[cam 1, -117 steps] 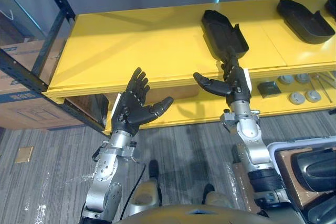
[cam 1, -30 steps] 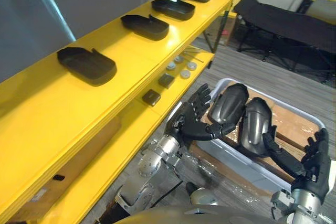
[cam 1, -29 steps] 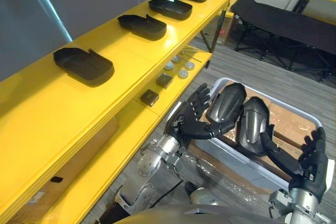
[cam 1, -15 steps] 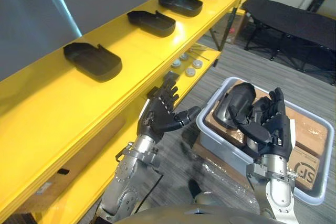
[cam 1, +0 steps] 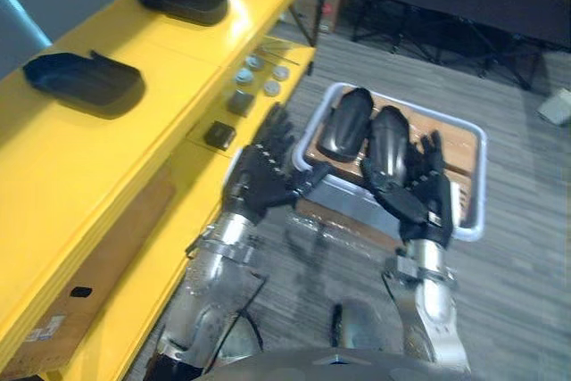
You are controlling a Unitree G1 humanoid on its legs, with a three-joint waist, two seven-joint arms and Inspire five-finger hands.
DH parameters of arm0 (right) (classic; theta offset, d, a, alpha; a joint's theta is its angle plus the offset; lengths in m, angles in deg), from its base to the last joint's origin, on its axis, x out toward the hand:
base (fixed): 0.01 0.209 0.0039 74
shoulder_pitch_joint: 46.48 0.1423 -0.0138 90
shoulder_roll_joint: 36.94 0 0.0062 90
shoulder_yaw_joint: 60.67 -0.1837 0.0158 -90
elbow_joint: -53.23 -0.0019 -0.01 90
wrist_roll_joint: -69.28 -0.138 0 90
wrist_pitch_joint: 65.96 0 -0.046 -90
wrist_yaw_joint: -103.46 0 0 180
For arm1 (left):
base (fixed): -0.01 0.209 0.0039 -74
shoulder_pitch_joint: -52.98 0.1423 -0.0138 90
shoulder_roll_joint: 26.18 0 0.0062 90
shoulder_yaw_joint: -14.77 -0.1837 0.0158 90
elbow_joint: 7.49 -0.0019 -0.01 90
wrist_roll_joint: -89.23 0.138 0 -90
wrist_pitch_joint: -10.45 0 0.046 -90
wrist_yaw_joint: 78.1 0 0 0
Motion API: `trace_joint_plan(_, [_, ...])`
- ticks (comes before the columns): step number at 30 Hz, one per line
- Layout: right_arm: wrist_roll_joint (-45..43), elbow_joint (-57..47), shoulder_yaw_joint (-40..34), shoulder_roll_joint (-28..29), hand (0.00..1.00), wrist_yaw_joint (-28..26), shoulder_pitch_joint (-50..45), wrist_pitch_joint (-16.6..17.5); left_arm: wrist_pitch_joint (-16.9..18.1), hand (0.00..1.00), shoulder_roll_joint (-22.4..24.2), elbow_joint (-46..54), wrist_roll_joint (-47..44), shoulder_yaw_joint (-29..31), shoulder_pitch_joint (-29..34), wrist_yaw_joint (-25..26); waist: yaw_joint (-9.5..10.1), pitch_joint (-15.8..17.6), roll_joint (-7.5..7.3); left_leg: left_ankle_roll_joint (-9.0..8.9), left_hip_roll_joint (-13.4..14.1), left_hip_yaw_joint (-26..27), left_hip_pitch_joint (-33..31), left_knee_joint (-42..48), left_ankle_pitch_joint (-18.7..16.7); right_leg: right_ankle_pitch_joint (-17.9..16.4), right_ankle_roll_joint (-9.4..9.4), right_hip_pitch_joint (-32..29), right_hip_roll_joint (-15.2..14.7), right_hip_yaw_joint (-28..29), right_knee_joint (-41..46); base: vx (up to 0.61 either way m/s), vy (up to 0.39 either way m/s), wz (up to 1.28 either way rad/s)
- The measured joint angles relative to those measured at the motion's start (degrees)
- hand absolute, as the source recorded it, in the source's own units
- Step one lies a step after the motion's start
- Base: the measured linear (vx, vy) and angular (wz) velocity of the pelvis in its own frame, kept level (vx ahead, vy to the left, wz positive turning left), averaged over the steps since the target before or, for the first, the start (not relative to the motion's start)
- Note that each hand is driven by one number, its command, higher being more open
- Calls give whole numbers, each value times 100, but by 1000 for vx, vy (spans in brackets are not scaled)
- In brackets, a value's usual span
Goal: Walk over and take three plastic housings, then place them on the shelf
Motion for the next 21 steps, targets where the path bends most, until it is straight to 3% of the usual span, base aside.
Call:
trace_joint_plan(1, [-18, 154, 5, 2, 100, -104, 102, -73, 10, 100, 1, -83, -47, 119, 84, 35, 52, -41, -108, -117, 40, 23, -113, 128, 68, 74, 407, 296, -84, 4, -594, -93, -309, -63])
trace_joint_plan(2, [-65, 199, -9, -18, 100, -147, 145, -102, 20, 100, 22, -143, -93, 142, 111, 39, 59, -44, -102, -139, 93, -61, -183, 128, 121, -51, 618, 378, 50, -34, -885, -133, -491, -95])
trace_joint_plan(3, [-107, 255, -26, -152, 100, -172, 225, -205, 20, 100, 121, -197, -310, 123, 238, 39, 67, -49, -23, -338, 169, -324, -211, -99, 258, -140, 765, 569, 326, -64, -1648, -102, -398, -75])
trace_joint_plan(4, [-101, 283, -60, -226, 100, -172, 229, -241, 20, 100, 203, -221, -395, 107, 270, 35, 31, -26, 61, -413, 244, -381, -209, -183, 328, -85, 814, 631, 461, -61, -1876, -113, -448, -75])
trace_joint_plan(6, [-86, 390, -318, -462, 100, -140, 20, -412, 19, 100, 416, -243, -468, -231, 353, -78, -141, -14, 206, -365, 320, -826, -34, -562, 550, 87, 646, 699, 772, 43, -2117, -56, -199, -40])
trace_joint_plan(10, [-94, 467, -621, -614, 100, -146, -167, -405, 35, 100, 451, -235, -751, -358, 356, -342, -151, -24, 220, -346, 233, -1317, 306, -917, 395, 321, 604, 623, 939, 508, -2366, -57, -29, -70])
trace_joint_plan(14, [-75, 487, -608, -618, 100, -178, -254, -421, 8, 100, 387, -263, -679, -367, 356, -386, -181, -1, 131, -461, -85, -1423, 268, -963, 276, 722, 750, 597, 751, 696, -2857, -64, 93, -29])
trace_joint_plan(18, [17, 976, -654, -616, 100, -124, -78, -491, -38, 100, 377, -346, -619, -348, 346, -386, -139, -3, 129, -483, -344, -1599, 200, -899, 282, 786, 852, 684, 518, 590, -2926, -23, 98, 21])
trace_joint_plan(21, [24, 1777, -955, -623, 100, 3, 590, -588, -187, 100, 187, -349, -465, -227, 307, -415, -87, 22, 98, -501, -456, -1885, -161, -649, 250, 915, 922, 669, 421, 424, -3086, -34, 66, 30])
